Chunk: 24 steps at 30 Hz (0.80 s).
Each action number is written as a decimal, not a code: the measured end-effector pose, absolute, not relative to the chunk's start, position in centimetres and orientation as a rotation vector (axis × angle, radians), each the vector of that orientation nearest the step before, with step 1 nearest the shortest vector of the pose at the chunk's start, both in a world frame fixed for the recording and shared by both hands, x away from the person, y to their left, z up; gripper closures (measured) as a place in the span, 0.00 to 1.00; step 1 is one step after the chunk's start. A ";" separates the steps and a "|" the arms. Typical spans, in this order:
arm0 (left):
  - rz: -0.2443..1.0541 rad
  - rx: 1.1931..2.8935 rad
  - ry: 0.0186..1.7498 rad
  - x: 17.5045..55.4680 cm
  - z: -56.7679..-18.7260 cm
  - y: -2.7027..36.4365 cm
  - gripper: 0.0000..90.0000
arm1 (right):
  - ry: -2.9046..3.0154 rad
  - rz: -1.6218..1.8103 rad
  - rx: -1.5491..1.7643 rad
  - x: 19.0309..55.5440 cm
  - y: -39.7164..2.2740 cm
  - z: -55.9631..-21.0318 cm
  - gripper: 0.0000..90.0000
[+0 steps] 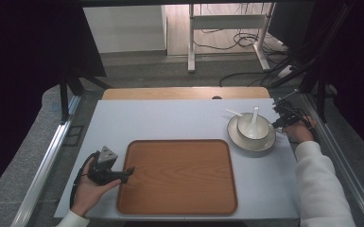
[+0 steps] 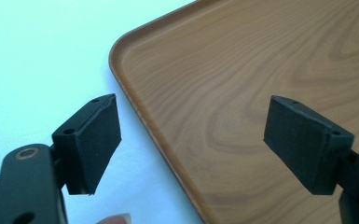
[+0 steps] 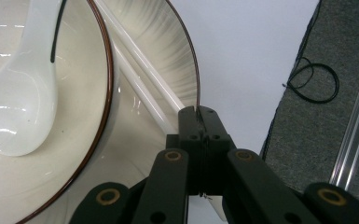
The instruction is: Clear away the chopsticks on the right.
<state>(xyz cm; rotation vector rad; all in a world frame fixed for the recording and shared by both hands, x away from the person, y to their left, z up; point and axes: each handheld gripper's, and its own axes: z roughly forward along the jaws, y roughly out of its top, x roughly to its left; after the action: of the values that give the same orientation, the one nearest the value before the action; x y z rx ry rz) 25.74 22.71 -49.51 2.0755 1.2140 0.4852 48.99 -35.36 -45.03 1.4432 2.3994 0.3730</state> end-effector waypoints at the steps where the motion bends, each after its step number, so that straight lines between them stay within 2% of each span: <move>1: 0.484 2.077 1.214 25.7 -49.5 22.7 0.20 | 2.398 0.372 1.442 49.0 -35.3 -45.0 0.99; 13: 0.494 2.074 1.200 25.6 -49.5 22.6 0.21 | 2.400 0.373 1.432 49.0 -35.4 -45.2 0.98; 21: 0.498 2.071 1.192 25.5 -49.3 22.5 0.21 | 2.395 0.401 1.399 48.6 -35.7 -44.1 0.98; 23: 0.500 2.071 1.196 25.5 -49.3 22.5 0.21 | 2.394 0.412 1.395 48.4 -35.7 -43.5 0.96; 24: 0.499 2.071 1.195 25.4 -49.3 22.5 0.21 | 2.417 0.416 1.373 48.3 -35.8 -42.9 0.90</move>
<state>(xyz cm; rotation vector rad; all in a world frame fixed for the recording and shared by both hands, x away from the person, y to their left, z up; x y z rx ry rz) 25.44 22.52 -49.29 2.0706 1.1953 0.4993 48.32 -35.80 -42.93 1.3734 2.4167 0.4158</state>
